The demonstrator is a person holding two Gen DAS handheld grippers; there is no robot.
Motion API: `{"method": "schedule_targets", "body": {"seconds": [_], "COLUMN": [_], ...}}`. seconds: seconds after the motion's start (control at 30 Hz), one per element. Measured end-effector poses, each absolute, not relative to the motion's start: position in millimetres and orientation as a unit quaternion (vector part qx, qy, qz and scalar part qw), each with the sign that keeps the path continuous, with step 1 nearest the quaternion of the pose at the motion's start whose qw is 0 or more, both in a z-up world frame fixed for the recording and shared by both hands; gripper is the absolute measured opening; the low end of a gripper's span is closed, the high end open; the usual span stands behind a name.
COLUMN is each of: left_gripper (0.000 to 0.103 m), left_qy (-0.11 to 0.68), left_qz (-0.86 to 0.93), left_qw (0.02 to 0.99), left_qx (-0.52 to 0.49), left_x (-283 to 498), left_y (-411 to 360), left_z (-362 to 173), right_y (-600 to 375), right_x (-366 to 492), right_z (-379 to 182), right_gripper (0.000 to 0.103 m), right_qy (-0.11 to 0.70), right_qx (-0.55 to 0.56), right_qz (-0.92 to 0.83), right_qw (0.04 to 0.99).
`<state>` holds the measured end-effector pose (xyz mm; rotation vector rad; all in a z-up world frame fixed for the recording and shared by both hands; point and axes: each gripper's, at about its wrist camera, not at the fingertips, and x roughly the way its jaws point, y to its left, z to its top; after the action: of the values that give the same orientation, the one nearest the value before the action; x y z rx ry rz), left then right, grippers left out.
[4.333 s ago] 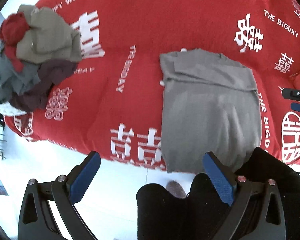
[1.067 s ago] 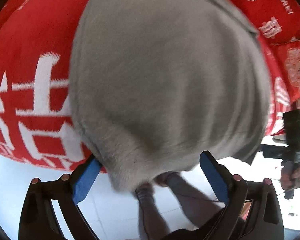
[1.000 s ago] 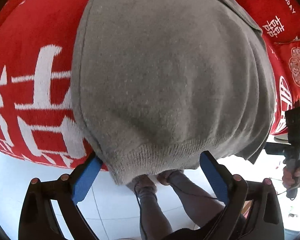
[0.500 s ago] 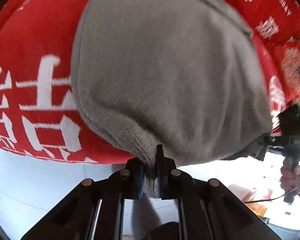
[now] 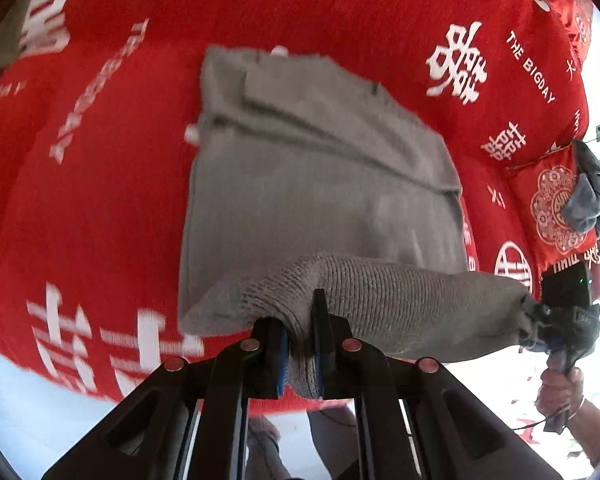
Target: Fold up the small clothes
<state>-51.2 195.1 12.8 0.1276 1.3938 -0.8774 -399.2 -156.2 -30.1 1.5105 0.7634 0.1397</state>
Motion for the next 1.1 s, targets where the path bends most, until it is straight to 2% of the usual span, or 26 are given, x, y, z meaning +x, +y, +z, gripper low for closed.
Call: {"method": "schedule_targets", "body": {"seconds": [0.17,0.4,0.83,0.87,0.93,0.97,1.03,1.07,1.1], "left_gripper": [0.010,0.010,0.011,0.014,0.014,0.014,0.014,0.014,0.014], "left_qy": [0.609,0.595,0.626,0.631,0.633,0.630,0.619,0.613,0.608], "left_qz": [-0.384,-0.371,-0.296,-0.289,-0.289,-0.294,-0.306,-0.308,-0.309], "left_qw": [0.692,0.710,0.716,0.713,0.713,0.713,0.717,0.720,0.723], "left_qx": [0.058,0.062,0.093,0.097,0.094,0.094,0.100,0.103,0.106], "left_x": [-15.2,42.9,116.1,117.2,117.4,116.3,112.2,110.2,108.0], "left_y": [147.4,78.7,6.3,4.8,4.9,5.5,8.4,10.5,13.3], "left_z": [21.3,19.5,-68.0,-72.1,-69.2,-63.4,-46.8,-39.0,-31.4], "right_y": [-206.8,-286.7,-377.9,-381.0,-385.1,-386.3,-390.0,-391.4,-392.8], "right_x": [-355.5,-275.4,-182.8,-180.9,-180.2,-180.6,-183.8,-185.0,-188.4], "right_z": [-9.8,-18.6,-115.2,-124.6,-136.4,-137.7,-127.1,-121.6,-113.9], "right_gripper": [0.012,0.012,0.012,0.016,0.016,0.020,0.038,0.056,0.062], "right_qy": [0.328,0.329,0.405,0.415,0.434,0.437,0.431,0.428,0.424], "right_qx": [0.648,0.644,0.635,0.635,0.637,0.638,0.631,0.627,0.624], "right_qz": [0.068,0.066,0.029,0.016,-0.004,-0.006,-0.012,-0.016,-0.022], "right_qw": [0.684,0.687,0.658,0.651,0.637,0.633,0.645,0.650,0.656]}}
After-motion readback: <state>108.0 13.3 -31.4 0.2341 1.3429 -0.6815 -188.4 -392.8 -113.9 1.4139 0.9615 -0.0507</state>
